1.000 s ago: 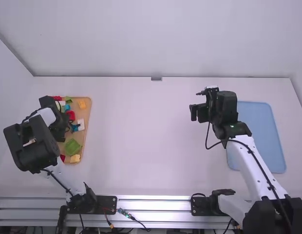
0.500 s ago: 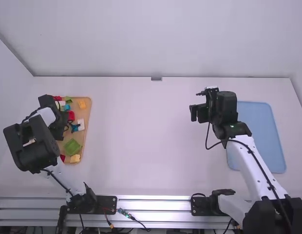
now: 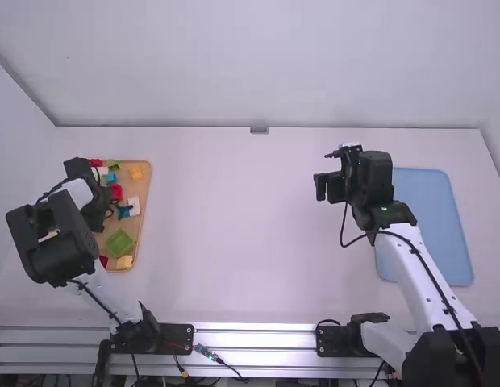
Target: Assemble lego blocks to make yellow taxi
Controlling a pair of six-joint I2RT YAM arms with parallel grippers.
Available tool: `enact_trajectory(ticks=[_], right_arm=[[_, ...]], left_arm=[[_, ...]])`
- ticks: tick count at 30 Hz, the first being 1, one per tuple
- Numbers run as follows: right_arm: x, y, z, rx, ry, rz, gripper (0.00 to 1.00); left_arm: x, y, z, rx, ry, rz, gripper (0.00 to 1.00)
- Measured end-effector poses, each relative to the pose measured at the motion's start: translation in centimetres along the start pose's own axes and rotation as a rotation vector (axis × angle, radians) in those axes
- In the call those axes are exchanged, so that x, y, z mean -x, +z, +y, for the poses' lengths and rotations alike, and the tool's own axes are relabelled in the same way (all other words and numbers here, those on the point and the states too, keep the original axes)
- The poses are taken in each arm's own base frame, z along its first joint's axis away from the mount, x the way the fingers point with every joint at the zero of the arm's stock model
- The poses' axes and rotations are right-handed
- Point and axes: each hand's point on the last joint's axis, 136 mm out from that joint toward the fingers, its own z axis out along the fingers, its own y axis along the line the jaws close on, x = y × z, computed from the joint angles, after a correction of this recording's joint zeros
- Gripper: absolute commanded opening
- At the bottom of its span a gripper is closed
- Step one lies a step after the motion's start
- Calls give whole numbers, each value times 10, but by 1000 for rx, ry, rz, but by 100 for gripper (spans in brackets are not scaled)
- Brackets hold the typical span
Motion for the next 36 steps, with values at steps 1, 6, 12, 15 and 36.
enact_trajectory(ticks=[1,6,12,15,36], right_arm=[[0,0,0,0,-1,0,99],[0,0,0,0,-5,0,99],[0,0,0,0,-20,2,99],[-2,0,0,0,-22,7,99],[-2,-1,-8,-16,-11,7,99]], left_arm=[[-2,2,2,3,1,1,89],[-4,3,6,15,4,4,88],[-7,3,15,46,7,23,79],[-4,3,12,36,2,11,82],[2,10,7,-7,25,-41,34]])
